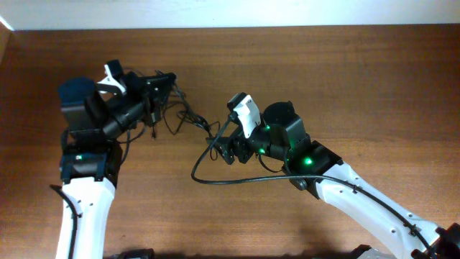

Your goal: Untangle cables

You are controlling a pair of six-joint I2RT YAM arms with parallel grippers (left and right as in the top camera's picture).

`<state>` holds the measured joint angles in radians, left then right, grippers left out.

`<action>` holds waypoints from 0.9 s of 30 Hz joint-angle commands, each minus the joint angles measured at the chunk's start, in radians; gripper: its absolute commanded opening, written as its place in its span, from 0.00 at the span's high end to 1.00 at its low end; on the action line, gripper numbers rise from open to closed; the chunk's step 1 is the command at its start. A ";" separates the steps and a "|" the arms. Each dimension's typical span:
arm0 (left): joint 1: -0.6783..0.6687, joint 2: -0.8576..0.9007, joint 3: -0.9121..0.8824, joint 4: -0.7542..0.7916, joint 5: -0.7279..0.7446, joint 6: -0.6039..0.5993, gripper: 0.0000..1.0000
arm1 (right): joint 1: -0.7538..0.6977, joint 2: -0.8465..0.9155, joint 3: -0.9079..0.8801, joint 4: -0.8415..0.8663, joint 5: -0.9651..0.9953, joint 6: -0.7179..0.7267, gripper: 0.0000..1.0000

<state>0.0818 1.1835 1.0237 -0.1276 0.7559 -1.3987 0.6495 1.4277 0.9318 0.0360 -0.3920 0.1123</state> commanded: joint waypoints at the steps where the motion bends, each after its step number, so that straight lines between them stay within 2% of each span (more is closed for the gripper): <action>1: -0.043 -0.014 0.019 0.053 -0.050 -0.032 1.00 | -0.002 -0.012 0.005 -0.003 -0.020 -0.011 0.33; 3: -0.055 -0.014 0.019 0.088 -0.050 -0.093 1.00 | -0.002 -0.012 0.005 -0.025 -0.020 -0.009 0.40; 5: -0.068 -0.014 0.019 0.114 -0.049 -0.097 1.00 | -0.002 -0.012 0.005 -0.032 -0.020 -0.008 0.55; 9: -0.095 -0.014 0.019 0.116 -0.045 -0.111 1.00 | -0.002 -0.012 0.005 -0.036 -0.016 -0.008 0.67; 12: -0.094 -0.014 0.019 0.120 -0.046 -0.127 1.00 | -0.002 -0.012 0.005 -0.043 -0.014 -0.008 0.96; 16: -0.094 -0.014 0.019 0.099 -0.149 -0.081 1.00 | -0.002 -0.018 0.005 -0.031 -0.020 0.001 0.96; 22: -0.094 -0.014 0.019 -0.193 -0.480 0.070 0.99 | -0.007 -0.076 0.005 0.034 -0.019 0.008 0.96; 27: -0.094 -0.014 0.019 -0.364 -0.713 0.069 0.95 | -0.031 -0.108 0.005 0.086 -0.020 0.023 0.96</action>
<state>-0.0105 1.1820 1.0336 -0.4461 0.2249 -1.3632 0.6300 1.3575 0.9310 0.0990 -0.4026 0.1181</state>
